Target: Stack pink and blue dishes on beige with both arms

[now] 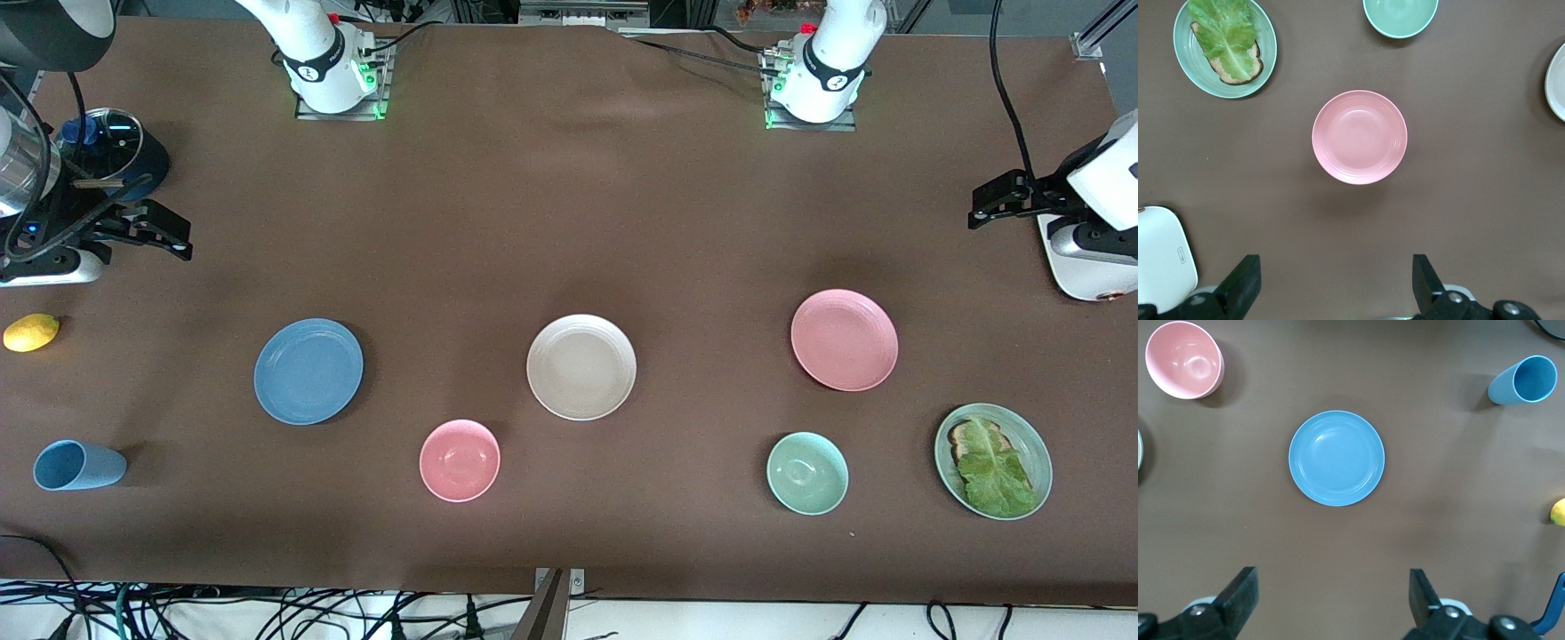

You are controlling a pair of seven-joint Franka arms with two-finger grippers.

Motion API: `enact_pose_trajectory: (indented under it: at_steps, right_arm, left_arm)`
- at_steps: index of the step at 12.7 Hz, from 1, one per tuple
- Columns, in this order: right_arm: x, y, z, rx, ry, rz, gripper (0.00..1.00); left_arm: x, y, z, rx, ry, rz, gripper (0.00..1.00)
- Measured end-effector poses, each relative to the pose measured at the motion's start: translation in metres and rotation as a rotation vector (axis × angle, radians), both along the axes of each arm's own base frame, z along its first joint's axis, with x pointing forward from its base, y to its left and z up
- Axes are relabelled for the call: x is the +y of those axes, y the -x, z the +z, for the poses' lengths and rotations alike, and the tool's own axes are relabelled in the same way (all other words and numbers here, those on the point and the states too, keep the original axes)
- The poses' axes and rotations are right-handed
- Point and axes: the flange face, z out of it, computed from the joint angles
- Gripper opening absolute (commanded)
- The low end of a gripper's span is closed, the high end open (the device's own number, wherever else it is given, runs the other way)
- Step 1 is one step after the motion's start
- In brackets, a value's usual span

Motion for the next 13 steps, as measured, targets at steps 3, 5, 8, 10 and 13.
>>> enact_pose_trajectory:
  at_steps: [3,5,8,10,13]
  right_arm:
    - [-0.0015,-0.0001,0.0001,-0.001,0.017,0.001,1.00]
    - [-0.0016,-0.0001,0.0001,-0.001,0.019,0.001,1.00]
    - [-0.0017,-0.0002,0.0001,-0.002,0.020,0.001,1.00]
    - [-0.0019,-0.0002,0.0001,-0.002,0.021,0.001,1.00]
    - [-0.0019,-0.0002,0.0001,-0.002,0.022,0.001,1.00]
  left_arm:
    - [0.0000,0.0000,0.0000,0.000,0.000,0.000,1.00]
    - [0.0000,0.0000,0.0000,0.000,0.000,0.000,1.00]
    - [0.0000,0.0000,0.0000,0.000,0.000,0.000,1.00]
    - [0.0000,0.0000,0.0000,0.000,0.000,0.000,1.00]
    - [0.0000,0.0000,0.0000,0.000,0.000,0.000,1.00]
